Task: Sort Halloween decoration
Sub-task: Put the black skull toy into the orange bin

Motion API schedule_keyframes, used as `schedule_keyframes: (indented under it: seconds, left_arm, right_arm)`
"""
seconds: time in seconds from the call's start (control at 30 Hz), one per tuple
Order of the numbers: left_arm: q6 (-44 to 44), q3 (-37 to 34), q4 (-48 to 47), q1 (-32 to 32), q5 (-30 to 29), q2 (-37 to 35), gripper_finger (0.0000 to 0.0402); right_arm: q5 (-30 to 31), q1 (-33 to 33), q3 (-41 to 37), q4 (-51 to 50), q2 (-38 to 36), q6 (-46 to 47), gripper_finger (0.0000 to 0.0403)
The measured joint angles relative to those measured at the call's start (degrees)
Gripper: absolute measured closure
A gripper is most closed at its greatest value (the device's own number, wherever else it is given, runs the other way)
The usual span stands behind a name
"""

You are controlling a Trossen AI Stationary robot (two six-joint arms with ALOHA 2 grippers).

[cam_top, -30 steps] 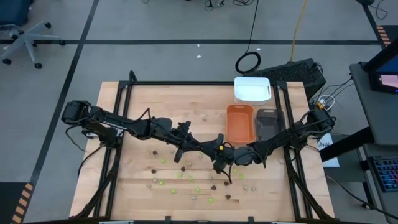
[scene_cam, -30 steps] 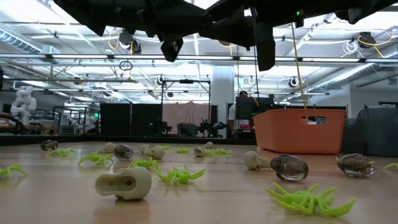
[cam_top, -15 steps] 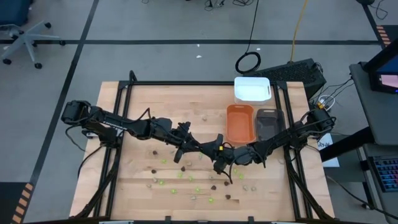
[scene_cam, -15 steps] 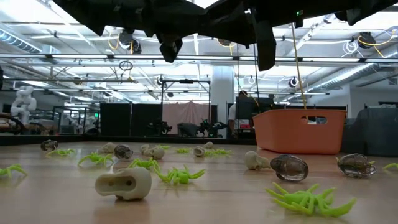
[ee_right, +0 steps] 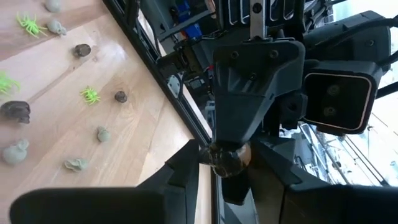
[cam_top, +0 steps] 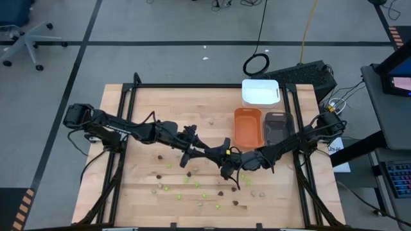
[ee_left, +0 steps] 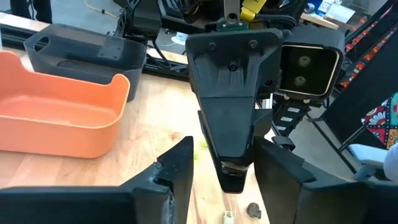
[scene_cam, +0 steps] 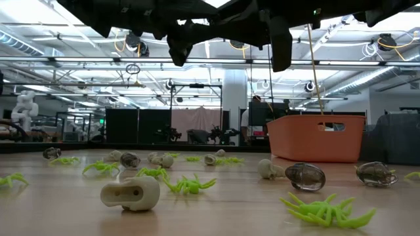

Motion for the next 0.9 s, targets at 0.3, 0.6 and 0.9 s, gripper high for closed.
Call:
schedule_keyframes:
  seconds: [0.3, 0.6, 0.9]
  left_arm:
    - [2.4, 0.0, -3.9, 0.2, -0.3, -5.7, 0.0228]
    - [6.9, 0.0, -13.9, 0.1, -2.4, -9.4, 0.0228]
    - [7.7, -4.9, -15.5, 0.0, -3.0, -10.0, 0.0228]
  right_arm:
    - [-0.4, 1.3, 0.0, -0.5, 0.0, 1.8, 0.0313]
    - [2.3, 2.1, 0.0, -0.6, 0.0, 3.8, 0.0313]
    - [9.5, 5.1, 0.0, -0.6, 0.0, 7.7, 0.0313]
